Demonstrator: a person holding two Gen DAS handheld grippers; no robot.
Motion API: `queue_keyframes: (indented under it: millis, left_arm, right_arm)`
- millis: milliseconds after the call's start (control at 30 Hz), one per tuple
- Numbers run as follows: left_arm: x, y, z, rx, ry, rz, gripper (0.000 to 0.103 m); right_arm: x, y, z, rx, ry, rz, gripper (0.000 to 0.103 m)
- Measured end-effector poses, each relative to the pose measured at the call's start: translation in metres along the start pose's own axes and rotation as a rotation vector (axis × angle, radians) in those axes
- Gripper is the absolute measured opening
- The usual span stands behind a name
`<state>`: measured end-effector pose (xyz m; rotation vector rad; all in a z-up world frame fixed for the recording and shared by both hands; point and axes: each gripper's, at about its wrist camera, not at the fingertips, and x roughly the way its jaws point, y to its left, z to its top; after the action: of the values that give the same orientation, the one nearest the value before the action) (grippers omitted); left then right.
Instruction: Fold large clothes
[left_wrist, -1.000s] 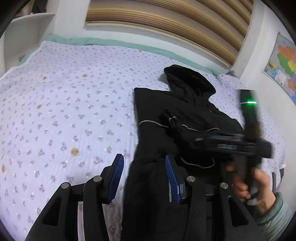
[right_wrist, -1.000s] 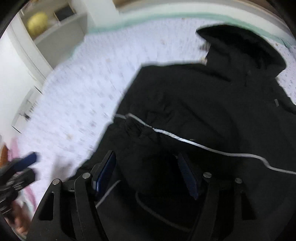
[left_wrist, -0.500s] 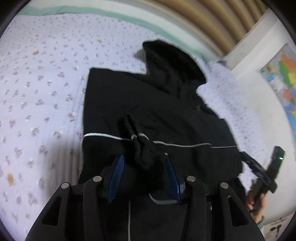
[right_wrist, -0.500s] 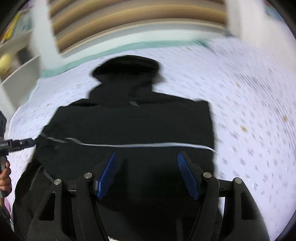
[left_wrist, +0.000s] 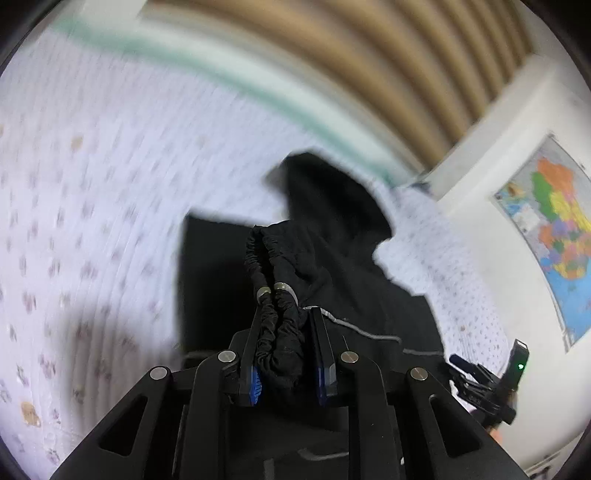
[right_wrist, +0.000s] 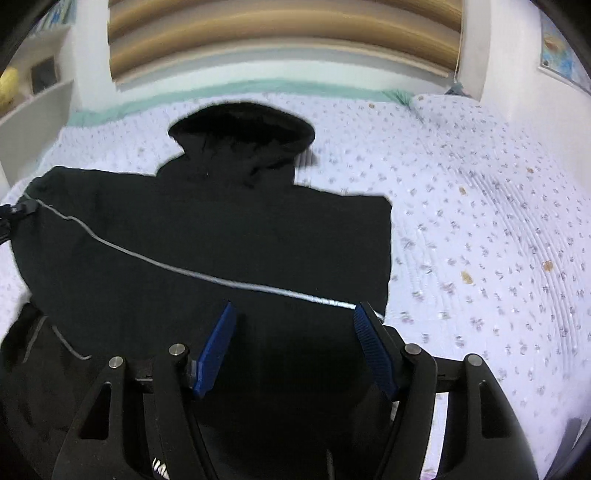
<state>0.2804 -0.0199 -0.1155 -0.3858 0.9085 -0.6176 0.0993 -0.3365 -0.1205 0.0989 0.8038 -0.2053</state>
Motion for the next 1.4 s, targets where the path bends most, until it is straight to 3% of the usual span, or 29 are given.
queue_keyframes:
  millis: [67,133,267,367,467,533,600,733,800,833,967,1200,1400]
  left_arm:
    - [0.024,0.019,-0.011,-0.016,0.088,0.078,0.021]
    - [0.044,0.037,-0.022,-0.059,0.145,0.073,0.023]
    - [0.038,0.042,-0.022,-0.103,0.124,0.030,0.024]
    - [0.014,0.013,-0.024,0.028,0.080,0.102,0.030]
    - [-0.018,-0.019,-0.027,0.141,-0.003,0.178,0.043]
    - [-0.036,-0.034,-0.024,0.161,-0.061,0.163,0.047]
    - [-0.041,-0.046,-0.024,0.171,-0.075,0.118,0.047]
    - [0.008,-0.063,-0.035,0.229,0.044,0.236,0.047]
    - [0.047,-0.050,-0.047,0.218,0.140,0.304,0.047]
    - [0.058,-0.042,-0.053,0.200,0.150,0.300,0.047]
    - [0.063,-0.036,-0.057,0.187,0.088,0.282,0.047]
    - [0.056,-0.041,-0.064,0.213,0.039,0.282,0.047]
    - [0.000,-0.049,-0.098,0.207,-0.014,0.290,0.048]
  right_arm:
    - [0.028,0.004,-0.004,0.010,0.063,-0.019,0.070]
    - [0.054,0.004,-0.013,0.022,0.112,-0.031,0.071]
    - [0.060,-0.001,-0.017,0.049,0.111,-0.020,0.071]
    - [0.055,-0.001,-0.014,0.040,0.120,-0.022,0.071]
    - [0.028,-0.010,-0.017,0.088,0.087,0.064,0.071]
    - [0.006,-0.013,-0.020,0.115,0.055,0.115,0.071]
    - [-0.009,-0.012,-0.018,0.118,0.025,0.104,0.071]
    - [0.000,-0.006,-0.018,0.085,0.056,0.037,0.071]
    - [0.019,-0.004,-0.028,0.072,0.102,-0.013,0.071]
    - [0.029,-0.006,-0.033,0.072,0.117,-0.021,0.071]
    - [0.037,-0.017,-0.048,0.100,0.066,0.015,0.074]
    - [0.041,-0.007,-0.053,0.067,0.020,-0.031,0.077]
    - [0.036,-0.009,-0.063,0.077,0.013,-0.035,0.080]
